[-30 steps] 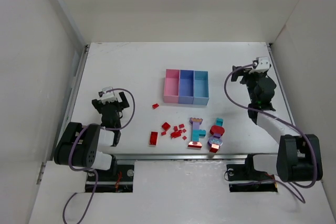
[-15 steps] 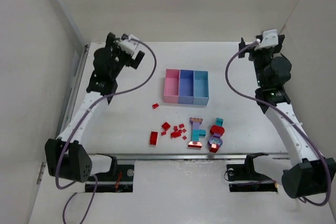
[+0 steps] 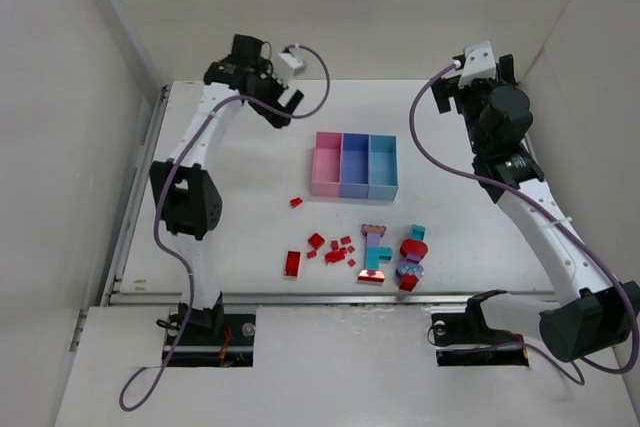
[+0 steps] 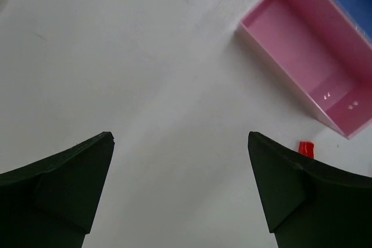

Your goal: Sort the legos into containers by color

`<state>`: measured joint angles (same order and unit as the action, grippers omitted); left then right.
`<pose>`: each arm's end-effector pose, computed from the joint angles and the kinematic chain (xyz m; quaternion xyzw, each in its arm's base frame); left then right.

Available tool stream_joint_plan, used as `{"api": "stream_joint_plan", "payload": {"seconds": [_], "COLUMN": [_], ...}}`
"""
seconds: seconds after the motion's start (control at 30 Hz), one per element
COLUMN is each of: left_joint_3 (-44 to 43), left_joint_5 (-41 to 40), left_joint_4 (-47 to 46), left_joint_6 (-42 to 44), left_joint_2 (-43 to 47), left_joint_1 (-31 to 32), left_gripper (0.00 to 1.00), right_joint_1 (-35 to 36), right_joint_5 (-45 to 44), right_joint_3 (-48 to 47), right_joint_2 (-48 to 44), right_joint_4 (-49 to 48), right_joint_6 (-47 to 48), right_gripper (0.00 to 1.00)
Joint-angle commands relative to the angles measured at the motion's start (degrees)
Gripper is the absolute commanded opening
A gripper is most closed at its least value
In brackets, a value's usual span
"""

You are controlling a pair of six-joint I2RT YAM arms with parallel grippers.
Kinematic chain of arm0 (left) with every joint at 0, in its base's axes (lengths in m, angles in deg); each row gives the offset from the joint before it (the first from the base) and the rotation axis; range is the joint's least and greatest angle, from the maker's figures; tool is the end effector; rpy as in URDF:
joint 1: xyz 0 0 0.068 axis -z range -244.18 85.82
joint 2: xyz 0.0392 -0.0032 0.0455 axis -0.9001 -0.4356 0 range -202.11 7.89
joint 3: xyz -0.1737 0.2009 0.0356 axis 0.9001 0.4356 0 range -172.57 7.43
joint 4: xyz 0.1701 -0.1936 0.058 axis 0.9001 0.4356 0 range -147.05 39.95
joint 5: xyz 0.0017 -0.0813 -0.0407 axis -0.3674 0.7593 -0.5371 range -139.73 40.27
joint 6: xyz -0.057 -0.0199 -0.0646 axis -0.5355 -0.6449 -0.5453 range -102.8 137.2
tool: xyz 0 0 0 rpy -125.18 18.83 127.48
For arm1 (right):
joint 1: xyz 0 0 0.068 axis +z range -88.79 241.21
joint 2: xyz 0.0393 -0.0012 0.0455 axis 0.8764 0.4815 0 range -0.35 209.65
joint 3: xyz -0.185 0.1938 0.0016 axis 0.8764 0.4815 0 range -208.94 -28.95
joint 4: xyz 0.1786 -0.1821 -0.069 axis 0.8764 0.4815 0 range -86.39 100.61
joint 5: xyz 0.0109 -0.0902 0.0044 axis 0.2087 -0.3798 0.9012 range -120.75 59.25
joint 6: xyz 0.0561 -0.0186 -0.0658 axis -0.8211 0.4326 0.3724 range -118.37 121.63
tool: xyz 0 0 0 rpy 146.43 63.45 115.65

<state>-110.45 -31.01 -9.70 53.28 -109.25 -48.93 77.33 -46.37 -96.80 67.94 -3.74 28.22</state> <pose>0.4634 -0.1525 0.2992 0.4512 0.8003 -0.0826 0.3861 0.3145 0.0689 0.4302 -0.1445 0.6489 -0.1574 0.7302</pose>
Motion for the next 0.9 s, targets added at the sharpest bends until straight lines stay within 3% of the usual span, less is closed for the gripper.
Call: {"api": "stream_joint_plan", "payload": {"seconds": [0.0,0.03,0.1,0.13,0.17,0.2,0.3,0.47,0.63,0.7,0.87], "left_joint_3": [-4.8,7.1,20.1,28.5,31.0,32.4,36.3,40.9,42.7,43.3,44.3], "left_joint_5": [6.6,5.4,0.0,1.6,4.1,5.9,6.4,-0.6,-2.4,0.9,4.7], "left_joint_4": [-10.4,-17.1,-33.4,-35.8,-35.8,-35.8,-34.5,-26.2,-16.4,-13.8,-14.8], "left_joint_6": [-6.2,-8.5,-15.5,-14.3,-11.2,-4.9,-0.1,7.6,3.8,3.8,0.8], "left_joint_2": [17.9,21.2,29.8,31.9,33.4,34.6,37.9,34.7,24.1,19.6,15.4], "left_joint_1": [-6.3,-7.1,-7.1,-7.1,-6.0,-4.9,-0.9,3.1,9.4,10.0,11.3], "left_gripper": [1.00,1.00,1.00,1.00,1.00,1.00,1.00,0.94,0.76,0.68,0.66], "right_joint_1": [0.3,0.3,0.3,0.3,0.3,0.9,0.9,0.4,0.9,1.5,2.0], "right_joint_5": [1.6,0.8,-1.0,-2.0,-3.5,-3.5,-1.4,4.4,6.6,6.6,6.0], "right_joint_3": [-2.8,-2.8,-4.0,-4.8,-5.5,-6.1,-6.8,-5.5,-1.7,-0.1,2.5], "right_joint_2": [0.0,0.9,3.0,3.8,4.5,5.0,5.0,4.4,3.1,1.9,0.8], "right_joint_4": [1.5,1.5,1.5,1.5,1.5,1.5,1.5,1.5,1.5,1.5,1.5], "right_joint_6": [-0.7,-0.7,-4.0,-5.7,-7.4,-8.8,-11.8,-14.1,-16.7,-18.1,-18.8], "right_gripper": [1.00,1.00,1.00,1.00,1.00,1.00,1.00,1.00,1.00,1.00,0.99]}}
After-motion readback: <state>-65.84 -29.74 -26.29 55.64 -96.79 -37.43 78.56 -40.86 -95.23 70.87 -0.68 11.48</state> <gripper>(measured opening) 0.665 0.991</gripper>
